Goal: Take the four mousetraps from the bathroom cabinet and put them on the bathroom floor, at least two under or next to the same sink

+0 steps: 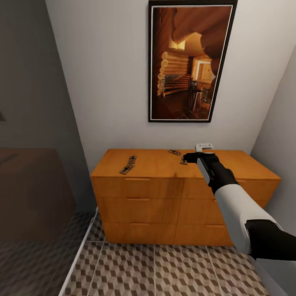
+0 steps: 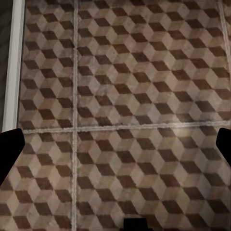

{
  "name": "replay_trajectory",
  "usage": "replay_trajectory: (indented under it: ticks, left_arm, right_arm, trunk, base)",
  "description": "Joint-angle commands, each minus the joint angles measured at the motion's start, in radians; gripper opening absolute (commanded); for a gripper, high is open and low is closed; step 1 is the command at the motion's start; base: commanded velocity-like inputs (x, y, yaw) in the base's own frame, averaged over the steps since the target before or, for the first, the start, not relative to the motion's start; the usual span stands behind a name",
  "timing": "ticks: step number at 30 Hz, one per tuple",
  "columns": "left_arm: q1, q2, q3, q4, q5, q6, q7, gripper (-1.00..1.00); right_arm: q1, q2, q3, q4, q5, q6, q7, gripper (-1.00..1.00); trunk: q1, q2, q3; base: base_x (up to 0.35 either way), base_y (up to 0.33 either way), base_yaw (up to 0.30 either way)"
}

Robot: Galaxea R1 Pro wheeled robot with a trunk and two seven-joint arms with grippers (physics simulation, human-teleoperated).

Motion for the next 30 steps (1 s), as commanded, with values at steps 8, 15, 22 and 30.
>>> replay_trajectory:
  ticks: [8,15,22,30]
  left_arm:
    - [0.000,0.001,-0.008,0.000,0.000,-0.003,0.003,1.00]
    - [-0.001,0.001,-0.008,0.000,0.000,-0.003,0.003,1.00]
    - [-0.001,0.001,-0.008,0.001,0.000,-0.003,0.003,1.00]
    - [-0.001,0.001,-0.008,0.000,0.000,-0.002,0.003,1.00]
  right_arm:
    - [-0.001,-0.001,0.003,0.008,0.003,-0.001,-0.002,1.00]
    - [0.001,-0.002,0.002,0.010,0.004,-0.002,-0.005,1.00]
    - [0.001,-0.002,0.003,0.010,0.004,-0.002,-0.006,1.00]
    - [0.001,-0.002,0.002,0.010,0.005,-0.002,-0.006,1.00]
  trunk:
    - [0.000,0.000,-0.001]
    - [0.000,0.000,-0.001]
    - [0.000,0.000,-0.003]
    - [0.000,0.000,-0.004]
  base:
    - [0.031,0.000,0.000]
    - [0.003,0.000,0.000]
    - [0.096,0.000,0.000]
    - [0.294,0.000,0.000]
